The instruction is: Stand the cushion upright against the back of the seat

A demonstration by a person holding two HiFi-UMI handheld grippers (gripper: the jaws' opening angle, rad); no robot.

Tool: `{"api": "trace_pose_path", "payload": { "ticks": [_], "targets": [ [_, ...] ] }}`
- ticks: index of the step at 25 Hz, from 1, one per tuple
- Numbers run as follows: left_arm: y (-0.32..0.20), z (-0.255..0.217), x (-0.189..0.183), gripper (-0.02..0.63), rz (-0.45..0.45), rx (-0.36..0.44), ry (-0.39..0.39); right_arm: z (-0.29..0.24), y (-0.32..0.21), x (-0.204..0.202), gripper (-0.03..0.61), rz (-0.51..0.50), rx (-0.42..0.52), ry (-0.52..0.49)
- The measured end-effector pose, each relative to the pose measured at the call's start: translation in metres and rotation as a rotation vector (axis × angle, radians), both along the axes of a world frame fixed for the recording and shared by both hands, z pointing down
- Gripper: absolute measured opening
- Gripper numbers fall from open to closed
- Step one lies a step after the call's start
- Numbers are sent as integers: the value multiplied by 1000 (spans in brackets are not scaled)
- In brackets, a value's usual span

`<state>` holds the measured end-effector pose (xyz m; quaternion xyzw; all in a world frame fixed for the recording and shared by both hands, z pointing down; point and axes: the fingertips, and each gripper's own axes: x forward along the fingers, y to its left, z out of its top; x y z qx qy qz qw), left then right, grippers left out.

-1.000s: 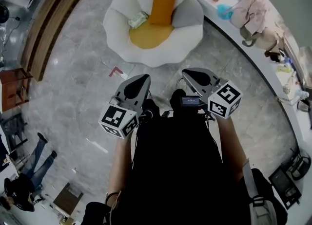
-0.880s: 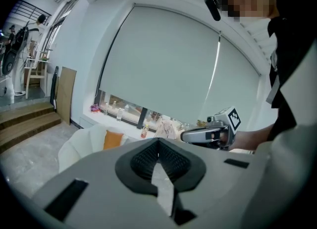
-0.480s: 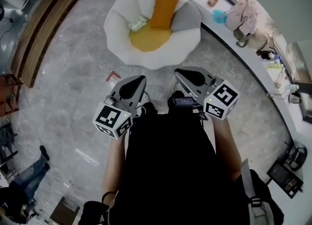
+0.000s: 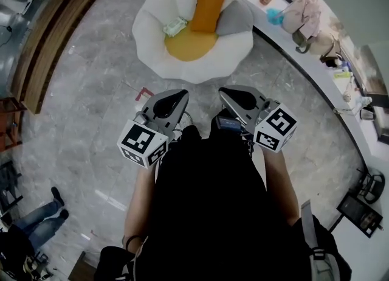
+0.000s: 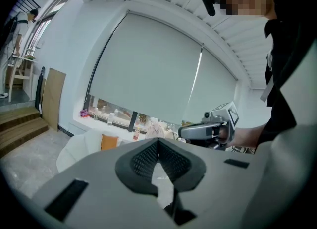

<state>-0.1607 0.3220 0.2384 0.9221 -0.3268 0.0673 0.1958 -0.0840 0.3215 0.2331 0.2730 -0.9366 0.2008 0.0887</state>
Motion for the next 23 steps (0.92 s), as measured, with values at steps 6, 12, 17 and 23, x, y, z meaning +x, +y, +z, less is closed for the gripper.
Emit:
{"api": "trace_pose_path", "payload": {
  "ticks": [6,12,17,23],
  "targets": [
    [9,-4,-18,14,-6,8,3,-5,1,-17,15,-18,12,6],
    [14,-9,-27,14,-9,20,3,-11,2,-31,15,-40,32,18],
    [21,-9,-38,14,-36,22,7,-8,8,-44,15,-67,29,23],
    [34,-10,-49,14,-49,23,9,-10,19,-58,15,-90,42,29]
  ]
}}
